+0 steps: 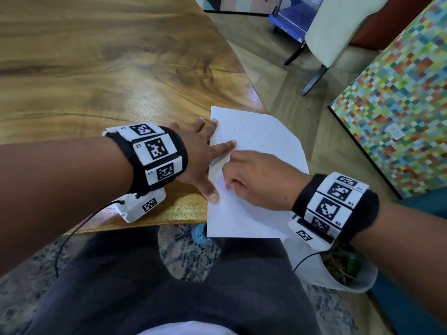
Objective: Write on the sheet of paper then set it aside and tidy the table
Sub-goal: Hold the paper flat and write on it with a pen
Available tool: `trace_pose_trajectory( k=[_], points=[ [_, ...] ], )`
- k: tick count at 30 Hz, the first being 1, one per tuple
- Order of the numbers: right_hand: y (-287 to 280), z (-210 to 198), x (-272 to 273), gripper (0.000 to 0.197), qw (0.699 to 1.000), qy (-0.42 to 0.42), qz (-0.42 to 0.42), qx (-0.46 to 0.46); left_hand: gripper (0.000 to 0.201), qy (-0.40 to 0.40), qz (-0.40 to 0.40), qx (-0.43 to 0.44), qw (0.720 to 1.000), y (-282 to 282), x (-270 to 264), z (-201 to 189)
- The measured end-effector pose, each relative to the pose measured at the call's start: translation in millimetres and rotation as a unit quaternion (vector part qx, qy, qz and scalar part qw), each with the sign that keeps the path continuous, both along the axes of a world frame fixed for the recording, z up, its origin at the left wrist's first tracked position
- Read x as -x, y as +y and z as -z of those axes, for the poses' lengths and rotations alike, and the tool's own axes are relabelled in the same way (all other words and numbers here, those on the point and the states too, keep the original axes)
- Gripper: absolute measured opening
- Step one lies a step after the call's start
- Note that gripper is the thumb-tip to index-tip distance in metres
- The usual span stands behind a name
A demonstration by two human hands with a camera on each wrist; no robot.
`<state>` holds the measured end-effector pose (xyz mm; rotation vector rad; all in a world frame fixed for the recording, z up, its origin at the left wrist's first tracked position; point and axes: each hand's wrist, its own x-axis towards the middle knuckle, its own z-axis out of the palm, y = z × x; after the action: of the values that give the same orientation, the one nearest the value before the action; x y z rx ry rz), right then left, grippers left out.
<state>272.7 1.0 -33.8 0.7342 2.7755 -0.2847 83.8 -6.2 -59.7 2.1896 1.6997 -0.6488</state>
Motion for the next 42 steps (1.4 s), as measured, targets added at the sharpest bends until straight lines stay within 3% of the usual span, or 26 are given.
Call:
trace_pose_trajectory(
  k=[3, 5, 9, 14, 18, 26, 35, 39, 42],
  points=[
    [1.7, -0.7, -1.9, 0.025, 1.0, -0.001, 0.007, 0.005, 0.138, 0.005, 0.002, -0.01, 1.0, 0.4, -1.6, -0.5],
    [15.4, 1.3, -0.8, 0.011, 0.998, 0.012, 0.054, -0.022, 0.136, 0.003, 0.001, -0.013, 1.0, -1.3, -2.5, -2.8],
    [29.2, 7.0, -0.9, 0.007, 0.988, 0.025, 0.131, -0.071, 0.129, -0.004, 0.009, -0.028, 1.0, -7.8, -3.7, -6.4],
    [-12.7, 9.0, 1.5, 0.011, 0.998, 0.055, 0.015, -0.026, 0.13, 0.008, 0.017, -0.022, 1.0, -9.2, -1.7, -7.0],
    [-35.4, 16.2, -3.7, 0.002, 0.997, 0.057, -0.036, -0.031, 0.14, 0.023, 0.022, -0.02, 0.999, -10.0, -2.8, -5.6],
    [13.6, 5.6, -11.5, 0.009, 0.99, 0.031, 0.127, -0.061, 0.131, 0.015, 0.013, 0.001, 1.0, -8.4, -12.6, -10.8],
    [-35.1, 16.1, -24.3, 0.007, 0.997, 0.02, -0.077, -0.024, 0.134, 0.03, 0.002, 0.016, 0.999, -9.0, -17.0, -12.7],
    [-9.4, 12.2, -24.6, 0.016, 0.999, 0.028, 0.008, -0.039, 0.133, 0.023, 0.002, 0.022, 0.999, -9.4, -16.9, -13.6],
    [14.0, 8.9, -30.2, 0.008, 0.993, 0.024, 0.105, -0.055, 0.133, 0.019, 0.0, 0.021, 1.0, -10.5, -16.8, -14.6]
  ],
)
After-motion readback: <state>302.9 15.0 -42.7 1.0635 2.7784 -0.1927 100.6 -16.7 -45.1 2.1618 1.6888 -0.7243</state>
